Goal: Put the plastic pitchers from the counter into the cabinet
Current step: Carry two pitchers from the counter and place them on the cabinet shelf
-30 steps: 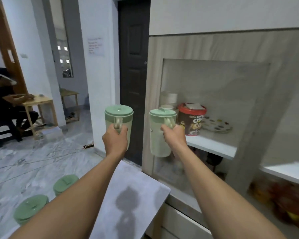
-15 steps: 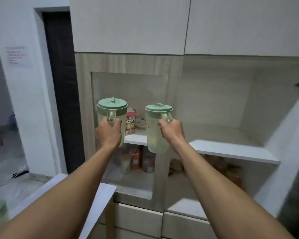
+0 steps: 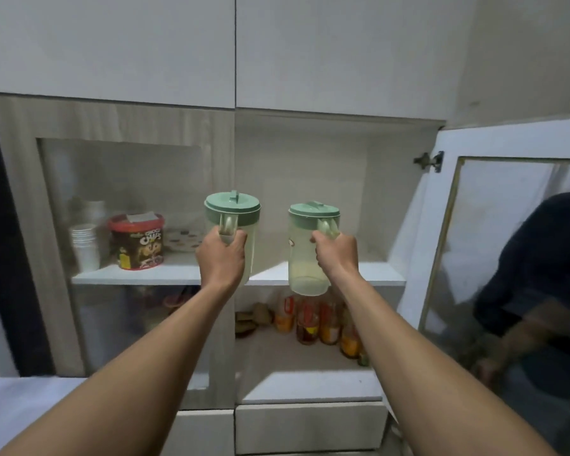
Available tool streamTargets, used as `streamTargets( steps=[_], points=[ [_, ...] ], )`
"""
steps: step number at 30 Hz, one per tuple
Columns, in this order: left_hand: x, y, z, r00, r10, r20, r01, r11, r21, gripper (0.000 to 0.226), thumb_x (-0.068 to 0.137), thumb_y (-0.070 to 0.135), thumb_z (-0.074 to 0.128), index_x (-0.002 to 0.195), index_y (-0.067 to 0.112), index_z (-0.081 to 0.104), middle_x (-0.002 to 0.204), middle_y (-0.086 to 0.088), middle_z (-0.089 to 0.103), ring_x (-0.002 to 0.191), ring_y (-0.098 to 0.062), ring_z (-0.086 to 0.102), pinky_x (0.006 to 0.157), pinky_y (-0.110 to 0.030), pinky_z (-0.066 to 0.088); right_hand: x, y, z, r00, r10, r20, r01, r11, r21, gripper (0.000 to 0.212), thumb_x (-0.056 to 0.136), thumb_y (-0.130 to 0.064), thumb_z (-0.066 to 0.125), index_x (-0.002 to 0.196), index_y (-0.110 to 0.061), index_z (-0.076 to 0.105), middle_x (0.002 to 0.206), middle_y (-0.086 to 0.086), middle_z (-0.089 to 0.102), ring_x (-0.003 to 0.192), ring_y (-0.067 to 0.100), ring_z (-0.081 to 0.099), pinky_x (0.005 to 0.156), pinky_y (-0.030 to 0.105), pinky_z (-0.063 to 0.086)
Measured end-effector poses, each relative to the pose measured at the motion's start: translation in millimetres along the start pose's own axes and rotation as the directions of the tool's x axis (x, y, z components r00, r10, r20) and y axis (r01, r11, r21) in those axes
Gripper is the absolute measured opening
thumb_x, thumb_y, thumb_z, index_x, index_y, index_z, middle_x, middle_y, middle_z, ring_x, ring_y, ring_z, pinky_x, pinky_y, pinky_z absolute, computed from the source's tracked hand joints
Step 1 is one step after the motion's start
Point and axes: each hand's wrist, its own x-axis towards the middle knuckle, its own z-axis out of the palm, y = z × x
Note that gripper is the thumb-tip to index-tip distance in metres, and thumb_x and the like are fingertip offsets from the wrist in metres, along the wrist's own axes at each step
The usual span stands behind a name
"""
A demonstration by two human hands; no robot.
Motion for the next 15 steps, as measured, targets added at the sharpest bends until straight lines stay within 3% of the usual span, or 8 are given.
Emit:
streamTargets(
  steps=[5,10,15],
  points=[
    [9,11,59,0.997,0.01,0.08,-0.007,0.999,-0.037,0.02,0.093,0.027,0.058,0.081,0.012,0.065,0.074,-0.004,0.066,0.066,-0.018,0.061,0.051,-0.026,0.039,39,13,-27,0.996,0.003,-0.087,-0.003,1.0,-0.001,0.011,0.072,-0.026,0.064,0.069,-0.015,0.068,0.06,-0.002,0.061,0.062,0.022,0.056,0.062,0.037,0.046],
    [42,7,110,0.989,0.015,0.144,0.002,0.993,-0.121,0.021,0.082,0.034,0.056,0.075,0.015,0.064,0.07,-0.007,0.068,0.07,-0.031,0.068,0.066,-0.047,0.058,82,18,-36,0.99,0.015,-0.139,-0.016,1.0,-0.007,0.009,0.071,-0.023,0.064,0.065,-0.019,0.06,0.055,-0.003,0.054,0.055,0.021,0.049,0.06,0.036,0.042],
    [77,2,158,0.981,0.035,0.192,-0.008,0.99,-0.141,0.022,0.082,0.035,0.056,0.073,0.015,0.063,0.07,-0.008,0.069,0.07,-0.031,0.068,0.07,-0.048,0.058,129,21,-39,0.981,0.001,-0.196,-0.01,0.999,-0.048,0.006,0.072,-0.024,0.062,0.068,-0.019,0.063,0.059,-0.002,0.057,0.058,0.021,0.052,0.06,0.035,0.044]
  ],
)
